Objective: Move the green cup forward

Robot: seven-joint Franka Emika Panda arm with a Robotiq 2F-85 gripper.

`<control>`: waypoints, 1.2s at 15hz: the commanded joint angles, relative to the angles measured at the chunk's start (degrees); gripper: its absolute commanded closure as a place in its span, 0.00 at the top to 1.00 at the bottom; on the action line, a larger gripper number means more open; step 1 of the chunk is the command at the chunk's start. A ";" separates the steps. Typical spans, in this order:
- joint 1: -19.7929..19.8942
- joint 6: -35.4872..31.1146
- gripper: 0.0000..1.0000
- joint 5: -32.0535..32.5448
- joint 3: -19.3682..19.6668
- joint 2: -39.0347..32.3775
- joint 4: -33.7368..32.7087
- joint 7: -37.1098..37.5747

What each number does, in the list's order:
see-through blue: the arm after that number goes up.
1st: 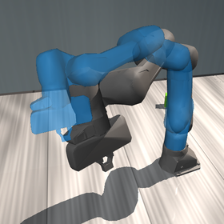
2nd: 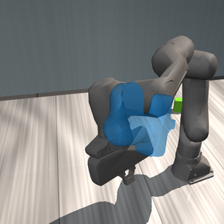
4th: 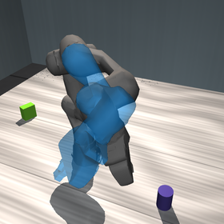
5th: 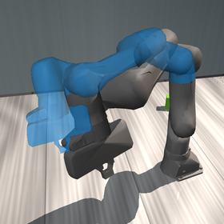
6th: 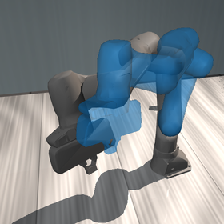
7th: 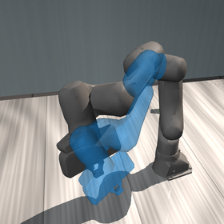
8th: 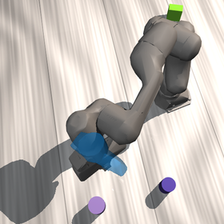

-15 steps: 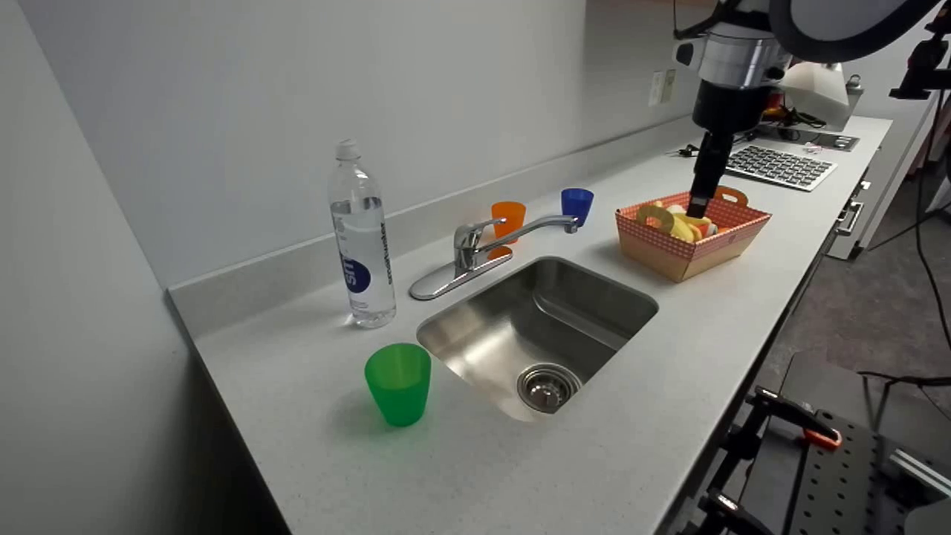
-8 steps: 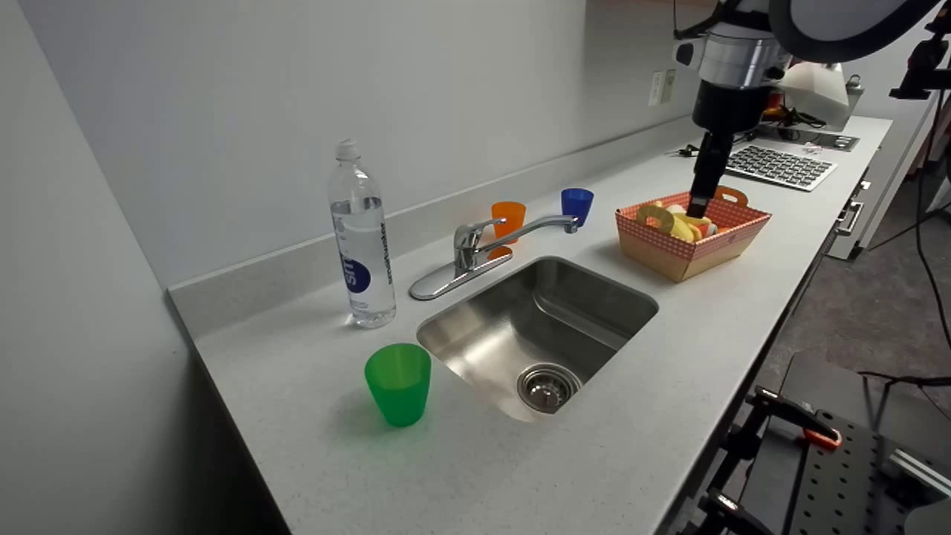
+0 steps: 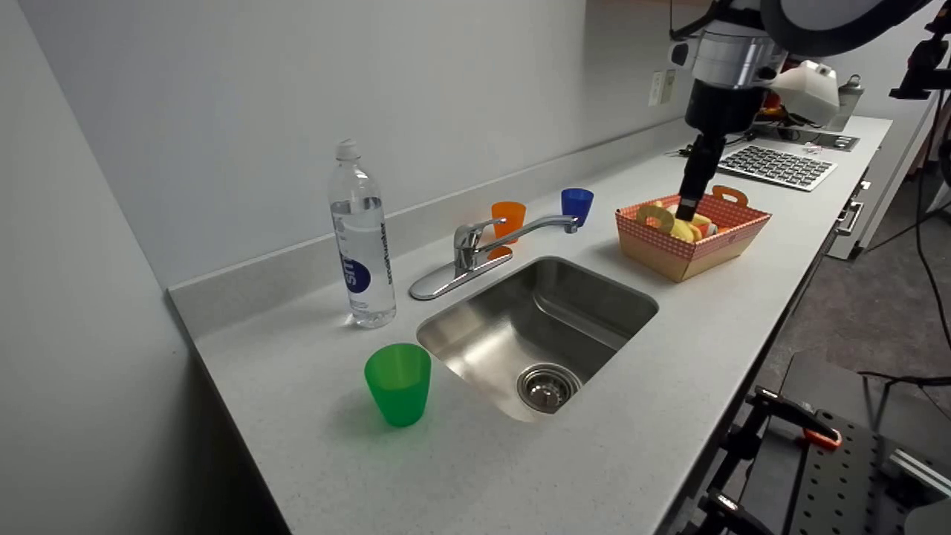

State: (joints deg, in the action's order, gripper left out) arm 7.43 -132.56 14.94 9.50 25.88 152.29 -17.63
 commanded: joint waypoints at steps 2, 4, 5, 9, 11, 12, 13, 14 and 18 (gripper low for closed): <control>-1.67 0.78 1.00 -4.30 -0.36 -3.57 -4.31 1.20; -1.90 1.08 1.00 -4.90 -0.87 -5.87 -6.88 1.69; -2.10 1.14 1.00 -5.08 -1.18 -7.23 -8.41 1.83; -4.48 0.66 1.00 -8.67 -2.53 -12.87 -13.18 1.57; -5.34 0.53 1.00 -9.24 -3.60 -15.68 -15.36 1.30; -5.82 0.50 1.00 -9.36 -4.25 -17.14 -16.34 0.87; -6.16 0.53 1.00 -9.05 -4.95 -18.49 -17.29 0.94; -6.53 0.78 1.00 -8.83 -5.57 -19.77 -18.21 0.58; -6.46 0.17 1.00 -7.74 -7.06 -20.19 -17.44 0.81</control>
State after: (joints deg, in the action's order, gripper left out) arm 0.87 -132.54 7.23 2.52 5.62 134.90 -16.82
